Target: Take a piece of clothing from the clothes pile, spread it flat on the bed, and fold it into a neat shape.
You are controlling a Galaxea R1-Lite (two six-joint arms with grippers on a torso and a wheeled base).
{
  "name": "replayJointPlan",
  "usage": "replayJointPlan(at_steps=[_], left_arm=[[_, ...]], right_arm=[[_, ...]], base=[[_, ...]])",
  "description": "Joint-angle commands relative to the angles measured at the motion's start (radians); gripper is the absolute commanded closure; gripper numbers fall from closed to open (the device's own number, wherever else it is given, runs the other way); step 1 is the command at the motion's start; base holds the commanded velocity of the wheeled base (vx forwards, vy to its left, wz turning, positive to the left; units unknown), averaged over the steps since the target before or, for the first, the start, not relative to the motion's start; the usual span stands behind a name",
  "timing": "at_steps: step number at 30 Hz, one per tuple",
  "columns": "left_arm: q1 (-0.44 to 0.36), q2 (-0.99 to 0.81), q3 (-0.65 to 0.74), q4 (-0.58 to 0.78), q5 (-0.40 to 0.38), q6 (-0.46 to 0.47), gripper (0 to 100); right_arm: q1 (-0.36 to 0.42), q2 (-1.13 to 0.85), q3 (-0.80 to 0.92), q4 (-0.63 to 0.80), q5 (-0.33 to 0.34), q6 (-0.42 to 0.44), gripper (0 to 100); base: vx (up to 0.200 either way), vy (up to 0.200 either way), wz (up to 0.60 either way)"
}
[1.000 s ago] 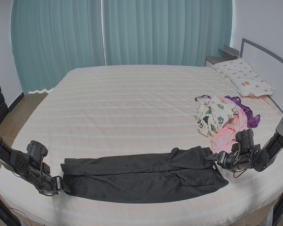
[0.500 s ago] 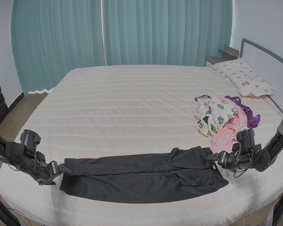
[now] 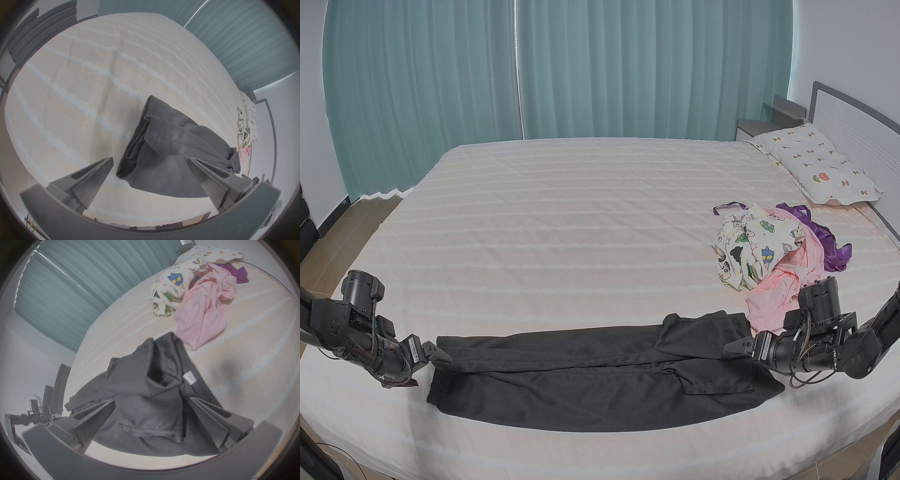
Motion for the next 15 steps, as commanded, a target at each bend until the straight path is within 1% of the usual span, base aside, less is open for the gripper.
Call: replayJointPlan(at_steps=[1, 15], left_arm=[[0.0, 0.004, 0.002, 0.0, 0.0, 0.0, 0], [0.0, 0.005, 0.002, 0.0, 0.0, 0.001, 0]], right_arm=[[0.037, 0.02, 0.017, -0.001, -0.004, -0.002, 0], [0.062, 0.083, 0.017, 0.002, -0.01, -0.003, 0]], base=[[0.0, 0.0, 0.0], [0.0, 0.0, 0.0]])
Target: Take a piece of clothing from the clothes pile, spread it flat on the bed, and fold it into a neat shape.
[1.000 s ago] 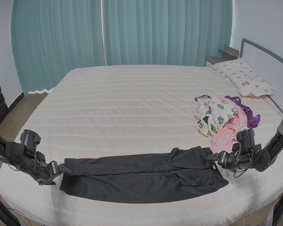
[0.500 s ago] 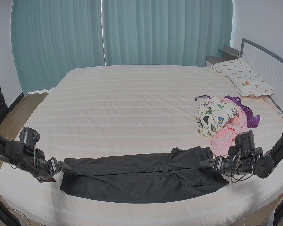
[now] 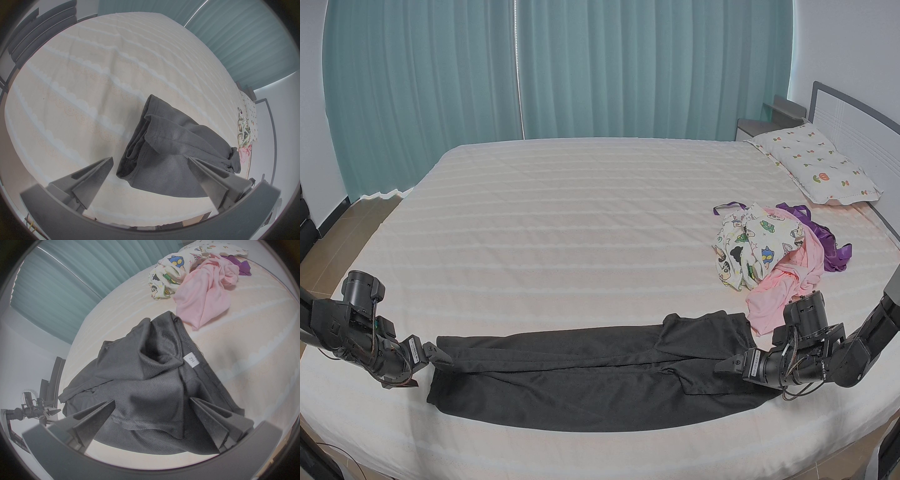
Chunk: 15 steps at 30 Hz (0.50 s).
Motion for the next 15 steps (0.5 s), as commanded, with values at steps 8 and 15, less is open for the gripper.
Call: replayJointPlan(at_steps=[8, 15], left_arm=[[0.0, 0.002, 0.002, 0.0, 0.0, 0.0, 0], [-0.001, -0.004, 0.006, 0.0, 0.0, 0.004, 0]], right_arm=[[0.035, 0.063, -0.042, 0.0, -0.05, 0.083, 0], [0.054, 0.074, -0.044, 0.001, -0.107, 0.096, 100]], base=[[0.0, 0.0, 0.0], [0.0, 0.0, 0.0]])
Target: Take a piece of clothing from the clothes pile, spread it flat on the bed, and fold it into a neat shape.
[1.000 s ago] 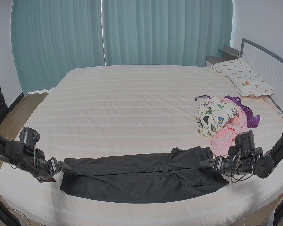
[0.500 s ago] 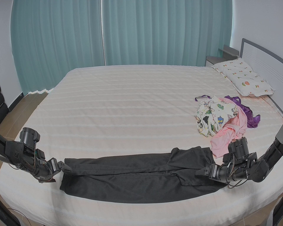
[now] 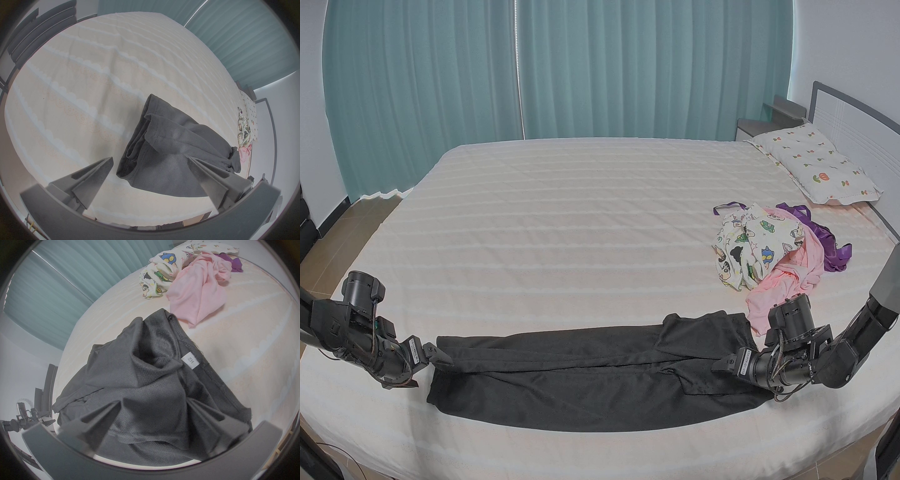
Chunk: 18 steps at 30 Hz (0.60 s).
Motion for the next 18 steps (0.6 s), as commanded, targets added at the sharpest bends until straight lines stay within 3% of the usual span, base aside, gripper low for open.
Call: replayJointPlan(at_steps=[1, 7, 18], left_arm=[[0.0, -0.004, 0.004, 0.002, 0.0, 0.004, 0], [-0.002, 0.002, 0.004, 0.002, 0.002, 0.004, 0], [-0.002, 0.028, 0.001, 0.0, 0.0, 0.006, 0]], right_arm=[[0.015, 0.01, 0.003, 0.002, -0.02, 0.001, 100], [0.032, -0.001, 0.01, 0.017, -0.056, -0.001, 100], [-0.005, -0.096, -0.001, 0.158, -0.033, -0.015, 100]], base=[[0.0, 0.0, 0.0], [0.0, 0.0, 0.0], [0.0, 0.0, 0.0]])
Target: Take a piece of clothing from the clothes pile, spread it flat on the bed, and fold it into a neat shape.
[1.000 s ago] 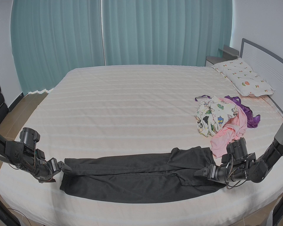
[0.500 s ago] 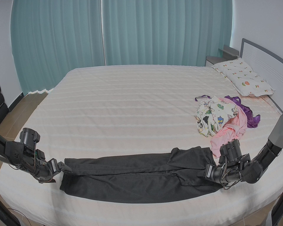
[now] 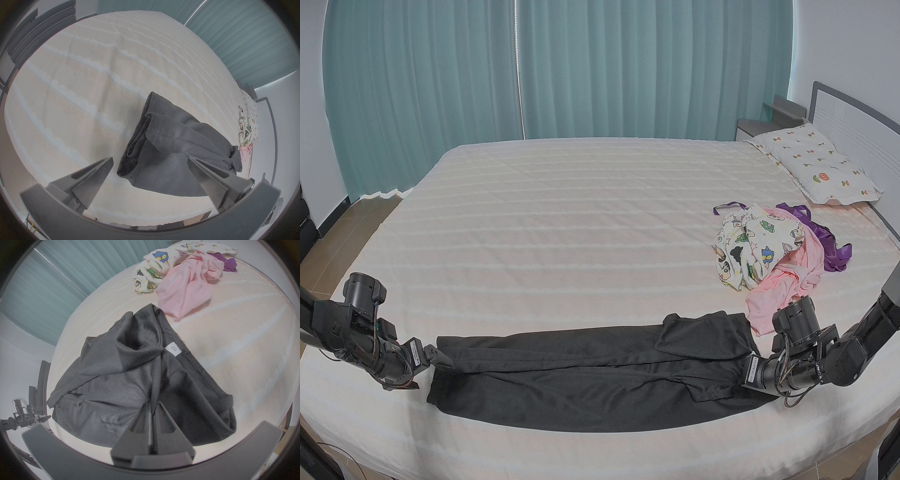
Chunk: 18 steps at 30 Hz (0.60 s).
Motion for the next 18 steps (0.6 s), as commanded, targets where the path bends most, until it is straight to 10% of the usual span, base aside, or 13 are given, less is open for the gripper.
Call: replayJointPlan(at_steps=[1, 6, 7, 18], left_arm=[[0.002, 0.022, -0.004, 0.0, 0.0, -0.001, 0], [0.002, 0.02, -0.007, 0.0, 0.0, -0.004, 0], [0.002, 0.02, -0.009, 0.0, 0.0, -0.006, 0], [0.0, 0.022, -0.013, -0.065, 0.004, -0.007, 0]], right_arm=[[-0.01, -0.038, -0.003, 0.016, 0.006, -0.003, 100], [-0.009, -0.037, 0.005, 0.014, 0.006, -0.009, 100], [-0.01, -0.04, 0.005, 0.016, 0.006, -0.016, 0], [-0.025, -0.06, 0.014, 0.031, -0.005, -0.057, 0]], base=[[0.0, 0.0, 0.0], [0.0, 0.0, 0.0], [0.0, 0.0, 0.0], [0.0, 0.0, 0.0]])
